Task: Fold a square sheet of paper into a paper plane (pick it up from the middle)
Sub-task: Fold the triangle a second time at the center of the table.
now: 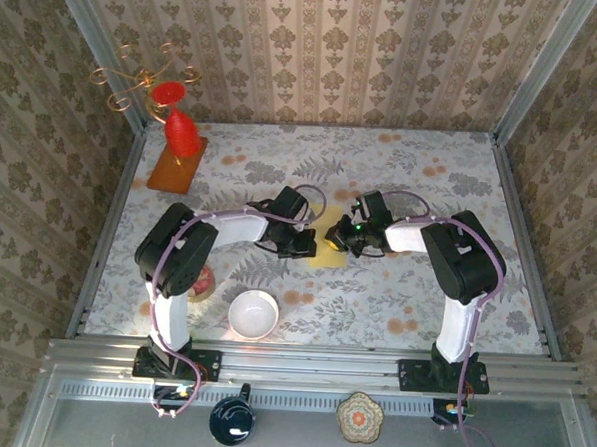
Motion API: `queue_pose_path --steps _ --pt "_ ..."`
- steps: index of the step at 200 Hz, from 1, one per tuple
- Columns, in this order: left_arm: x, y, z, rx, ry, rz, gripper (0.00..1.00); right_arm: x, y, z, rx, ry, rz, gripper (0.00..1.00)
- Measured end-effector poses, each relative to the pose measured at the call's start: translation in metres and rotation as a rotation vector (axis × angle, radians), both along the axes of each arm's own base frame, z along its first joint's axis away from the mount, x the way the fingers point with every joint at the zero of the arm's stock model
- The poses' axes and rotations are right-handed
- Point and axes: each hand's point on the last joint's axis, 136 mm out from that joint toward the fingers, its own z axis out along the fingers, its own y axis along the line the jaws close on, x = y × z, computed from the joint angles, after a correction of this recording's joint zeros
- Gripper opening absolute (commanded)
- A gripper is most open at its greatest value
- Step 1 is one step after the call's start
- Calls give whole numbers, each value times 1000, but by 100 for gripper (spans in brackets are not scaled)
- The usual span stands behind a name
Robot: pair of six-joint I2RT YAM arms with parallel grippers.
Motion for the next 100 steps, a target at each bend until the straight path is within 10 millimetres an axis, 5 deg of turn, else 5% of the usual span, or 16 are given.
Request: queue_pose_path --steps 100 --pt "0 6 -3 41 21 14 0 -12 -5 21 -140 -103 128 0"
